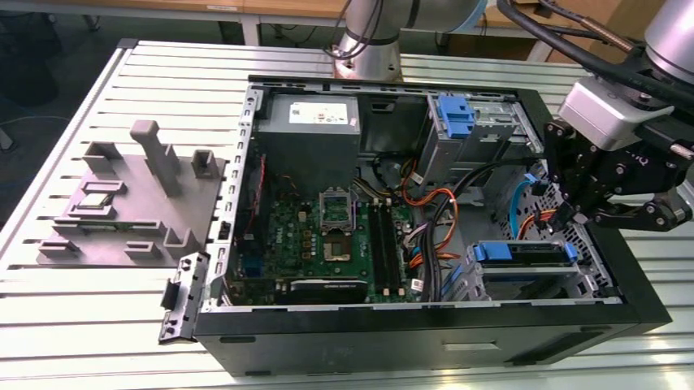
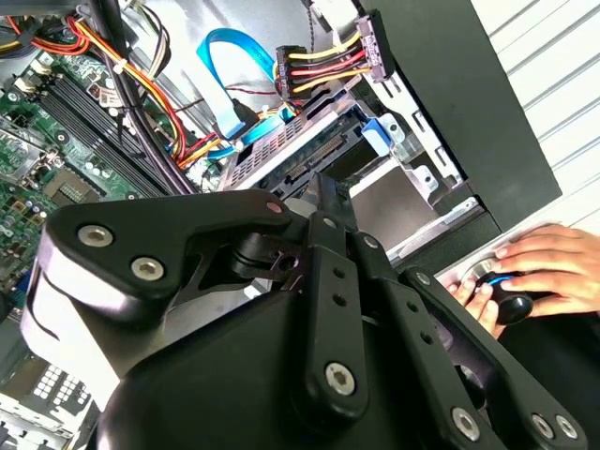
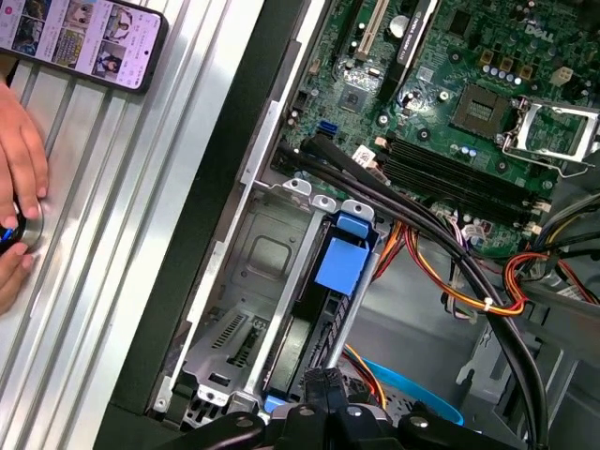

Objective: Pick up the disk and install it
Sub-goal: 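Insert the first disk wire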

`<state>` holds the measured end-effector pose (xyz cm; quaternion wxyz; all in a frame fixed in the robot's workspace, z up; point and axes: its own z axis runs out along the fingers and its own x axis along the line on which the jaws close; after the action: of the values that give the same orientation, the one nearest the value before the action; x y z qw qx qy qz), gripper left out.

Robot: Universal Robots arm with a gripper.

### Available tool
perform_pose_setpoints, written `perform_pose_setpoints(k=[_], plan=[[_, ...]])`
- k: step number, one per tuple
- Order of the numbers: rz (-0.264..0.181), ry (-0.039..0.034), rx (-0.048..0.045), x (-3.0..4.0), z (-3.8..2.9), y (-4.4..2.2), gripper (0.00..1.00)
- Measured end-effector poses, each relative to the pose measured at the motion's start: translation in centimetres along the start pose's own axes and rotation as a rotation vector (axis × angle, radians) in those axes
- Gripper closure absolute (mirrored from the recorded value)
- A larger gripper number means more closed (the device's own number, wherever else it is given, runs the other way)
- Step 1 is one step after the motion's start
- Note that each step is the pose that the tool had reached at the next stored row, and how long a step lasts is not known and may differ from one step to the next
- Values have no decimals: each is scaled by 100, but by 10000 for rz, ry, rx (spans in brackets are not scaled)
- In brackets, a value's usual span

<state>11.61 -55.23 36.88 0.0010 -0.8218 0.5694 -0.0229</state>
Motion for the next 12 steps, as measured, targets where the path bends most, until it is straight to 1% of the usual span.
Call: perform_pose_setpoints(k=[2, 6, 7, 9, 12], plan=[[-56, 0, 3, 0, 0, 0, 90], [-668, -13, 36, 0, 2, 0, 90], [-759, -9, 53, 0, 2, 0, 90], [-770, -8, 56, 1, 3, -12, 90], [-772, 10, 49, -20, 3, -54, 90]])
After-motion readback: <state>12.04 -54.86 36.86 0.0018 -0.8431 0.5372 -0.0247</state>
